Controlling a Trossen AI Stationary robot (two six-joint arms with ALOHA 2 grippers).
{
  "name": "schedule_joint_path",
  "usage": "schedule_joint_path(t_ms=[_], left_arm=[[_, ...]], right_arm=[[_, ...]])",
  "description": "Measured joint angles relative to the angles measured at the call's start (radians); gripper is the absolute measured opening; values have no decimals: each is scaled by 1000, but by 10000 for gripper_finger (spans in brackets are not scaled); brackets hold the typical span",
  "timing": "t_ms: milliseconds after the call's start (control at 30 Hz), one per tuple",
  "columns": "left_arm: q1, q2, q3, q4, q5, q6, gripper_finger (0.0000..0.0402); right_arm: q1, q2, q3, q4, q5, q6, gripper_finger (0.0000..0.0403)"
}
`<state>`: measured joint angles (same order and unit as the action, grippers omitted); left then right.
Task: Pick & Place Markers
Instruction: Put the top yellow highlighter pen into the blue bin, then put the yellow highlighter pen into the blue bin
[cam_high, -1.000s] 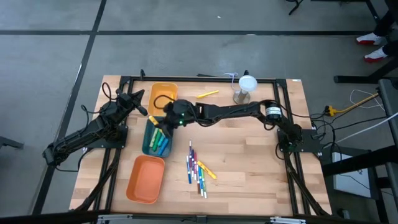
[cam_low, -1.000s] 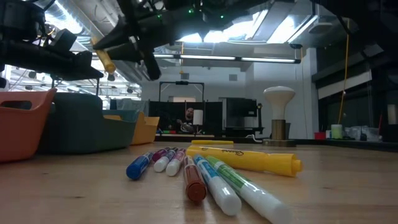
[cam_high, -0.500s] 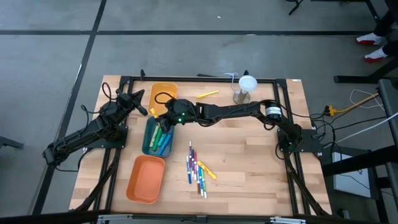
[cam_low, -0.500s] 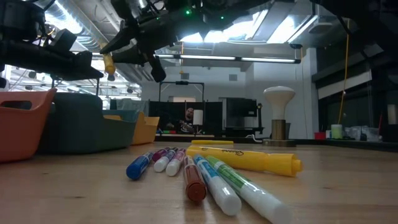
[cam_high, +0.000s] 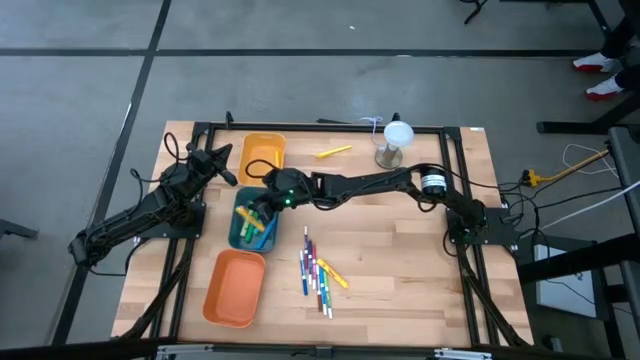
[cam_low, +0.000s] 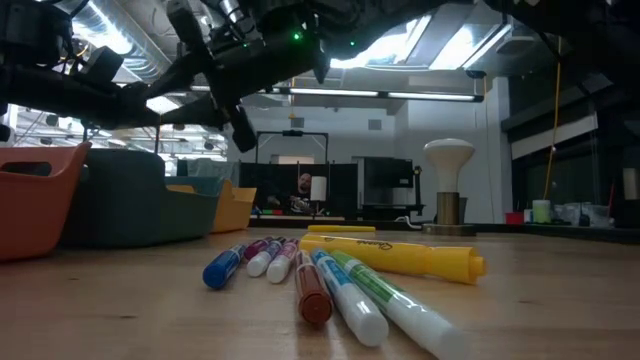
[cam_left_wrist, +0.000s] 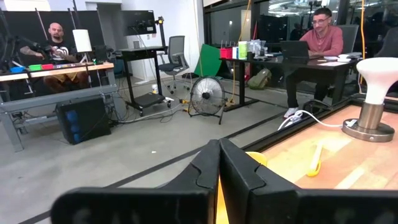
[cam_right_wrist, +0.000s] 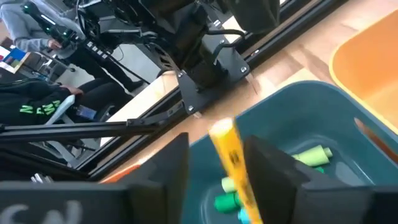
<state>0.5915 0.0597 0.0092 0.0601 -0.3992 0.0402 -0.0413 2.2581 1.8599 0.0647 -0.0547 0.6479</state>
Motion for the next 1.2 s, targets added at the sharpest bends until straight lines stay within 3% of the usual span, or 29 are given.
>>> schedule_joint_path(t_ms=[100,233,333,433,700,900,1033,1200], left_arm=[[0,0,0,0,0,0,8],[0,0,0,0,0,0,10],[0,0,0,0,0,0,9],[0,0,0,0,0,0,7],[0,0,0,0,0,0,10],[0,0,0,0,0,0,7],[0,0,0,0,0,0,7],[0,0,0,0,0,0,10]], right_arm=[[0,0,0,-3,-17,2,189],[-6,0,10,-21,-139,28,215],[-20,0,63,-141,-271,55,218],[-30,0,144,-347,-320,37,213],[-12,-1,394,-976,-332,23,196],[55,-1,465,-1282,-281,103,187],[127,0,445,-1410,-193,109,181],[224,0,394,-1416,-121,137,175]])
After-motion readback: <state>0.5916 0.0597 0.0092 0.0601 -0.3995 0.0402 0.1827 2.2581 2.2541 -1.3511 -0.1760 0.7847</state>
